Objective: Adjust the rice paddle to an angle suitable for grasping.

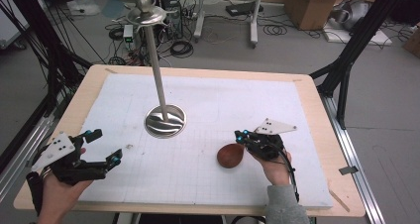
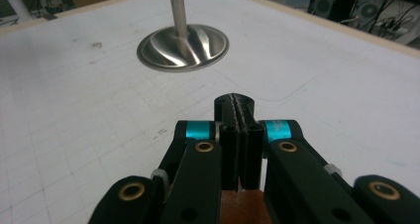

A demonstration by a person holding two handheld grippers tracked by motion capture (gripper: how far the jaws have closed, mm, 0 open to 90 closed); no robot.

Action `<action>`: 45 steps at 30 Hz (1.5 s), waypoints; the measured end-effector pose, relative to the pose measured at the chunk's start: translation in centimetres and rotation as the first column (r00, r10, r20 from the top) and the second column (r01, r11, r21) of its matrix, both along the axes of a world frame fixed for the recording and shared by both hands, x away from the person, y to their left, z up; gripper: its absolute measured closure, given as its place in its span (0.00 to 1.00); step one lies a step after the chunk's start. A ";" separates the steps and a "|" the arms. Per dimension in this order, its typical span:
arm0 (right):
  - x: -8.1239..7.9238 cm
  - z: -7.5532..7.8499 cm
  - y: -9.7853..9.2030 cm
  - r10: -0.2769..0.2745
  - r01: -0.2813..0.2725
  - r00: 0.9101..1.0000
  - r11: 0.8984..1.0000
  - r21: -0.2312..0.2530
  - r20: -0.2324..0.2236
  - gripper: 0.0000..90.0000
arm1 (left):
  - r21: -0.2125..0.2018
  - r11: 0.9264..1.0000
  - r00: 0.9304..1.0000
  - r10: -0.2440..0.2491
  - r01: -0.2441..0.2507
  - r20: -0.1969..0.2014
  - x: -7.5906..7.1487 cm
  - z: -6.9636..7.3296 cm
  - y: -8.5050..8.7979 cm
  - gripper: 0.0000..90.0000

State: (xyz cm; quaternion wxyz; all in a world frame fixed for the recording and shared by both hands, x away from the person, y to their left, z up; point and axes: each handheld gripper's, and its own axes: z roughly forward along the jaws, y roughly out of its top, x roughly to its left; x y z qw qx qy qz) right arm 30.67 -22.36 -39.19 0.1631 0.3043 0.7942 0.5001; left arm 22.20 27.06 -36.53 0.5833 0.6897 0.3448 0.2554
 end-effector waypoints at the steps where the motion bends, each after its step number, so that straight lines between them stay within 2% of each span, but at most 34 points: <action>1: 0.0 0.0 0.0 0.000 0.000 1.000 1.000 0.000 0.000 0.99 | 0.000 1.000 1.000 0.000 0.000 0.000 0.0 0.0 0.0 0.07; 8: 1.3 -1.7 1.6 0.000 -0.004 0.999 0.997 -0.080 -0.049 0.99 | 0.009 1.000 1.000 0.006 -0.006 -0.007 -0.5 -0.2 0.4 0.07; 11: 1.5 -1.9 1.8 -0.001 -0.004 0.998 0.996 -0.088 -0.056 0.99 | 0.006 1.000 1.000 0.013 -0.013 -0.004 -0.7 -0.1 0.5 0.07; 12: 1.7 -2.2 2.1 -0.001 -0.005 0.997 0.996 -0.095 -0.072 0.99 | 0.008 1.000 1.000 0.014 -0.014 -0.003 -0.8 -0.1 0.7 0.07; 20: 2.4 -3.0 3.0 -0.005 -0.006 0.996 0.993 -0.120 -0.088 0.99 | 0.014 1.000 1.000 0.025 -0.025 -0.008 -1.3 -0.2 1.0 0.07; 22: 2.6 -3.3 3.4 -0.006 -0.009 0.995 0.990 -0.142 -0.102 0.99 | 0.015 1.000 1.000 0.027 -0.027 -0.008 -1.4 -0.3 1.1 0.07; 34: 3.4 -4.3 4.6 -0.011 -0.015 0.992 0.980 -0.201 -0.126 1.00 | 0.020 0.999 0.999 0.045 -0.045 -0.015 -2.2 -0.5 1.7 0.07; 39: 3.5 -4.3 5.0 -0.029 -0.002 0.990 0.976 -0.219 -0.138 1.00 | 0.022 0.998 0.999 0.051 -0.051 -0.018 -2.3 -0.5 2.0 0.07; 41: 3.6 -4.3 5.2 -0.031 0.000 0.991 0.971 -0.237 -0.127 1.00 | 0.019 0.998 0.998 0.060 -0.060 -0.015 -2.5 -0.5 2.2 0.07; 45: 3.7 -4.3 5.6 -0.034 -0.001 0.990 0.970 -0.243 -0.139 1.00 | 0.016 0.997 0.997 0.070 -0.070 -0.013 -2.7 -0.5 2.5 0.07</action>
